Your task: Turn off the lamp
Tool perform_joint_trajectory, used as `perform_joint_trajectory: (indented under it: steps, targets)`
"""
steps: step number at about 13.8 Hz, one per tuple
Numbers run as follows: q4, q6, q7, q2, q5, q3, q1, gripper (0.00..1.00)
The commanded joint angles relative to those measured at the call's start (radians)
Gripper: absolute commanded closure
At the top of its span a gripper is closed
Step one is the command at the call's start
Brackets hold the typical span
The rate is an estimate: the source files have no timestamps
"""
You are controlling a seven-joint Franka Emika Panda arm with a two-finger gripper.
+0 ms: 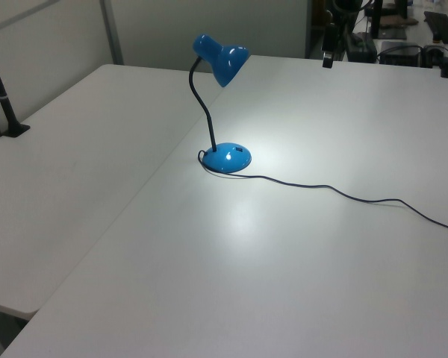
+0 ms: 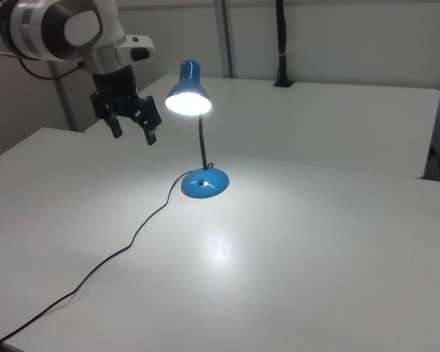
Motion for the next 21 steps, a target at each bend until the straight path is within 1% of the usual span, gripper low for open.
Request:
perform_joint_trajectory:
  steps: [1, 8, 10, 11, 13, 14, 15, 16, 17, 18, 21]
  targets:
    - [-0.003, 0.003, 0.022, -0.001, -0.013, 0.005, 0.005, 0.0]
    - [-0.003, 0.003, 0.02, -0.001, -0.013, 0.005, 0.005, 0.0]
    - [-0.003, 0.001, -0.005, -0.003, -0.014, 0.005, 0.0, 0.0]
    - [-0.006, 0.001, -0.056, 0.003, -0.028, 0.005, -0.001, 0.0]
    - [-0.003, 0.007, -0.171, 0.032, -0.094, 0.005, -0.001, 0.02]
    - [-0.004, 0.02, -0.227, 0.038, -0.106, 0.005, -0.003, 0.17]
    - [-0.006, 0.035, -0.24, 0.045, -0.106, 0.005, -0.004, 0.35]
    - [-0.009, 0.079, -0.231, 0.052, -0.102, 0.005, -0.019, 0.66]
    - [-0.009, 0.107, -0.24, 0.064, -0.1, 0.005, -0.024, 0.85]
    - [-0.009, 0.13, -0.245, 0.08, -0.099, 0.005, -0.026, 1.0]
    - [-0.012, 0.225, -0.23, 0.14, -0.093, 0.005, -0.026, 1.0]
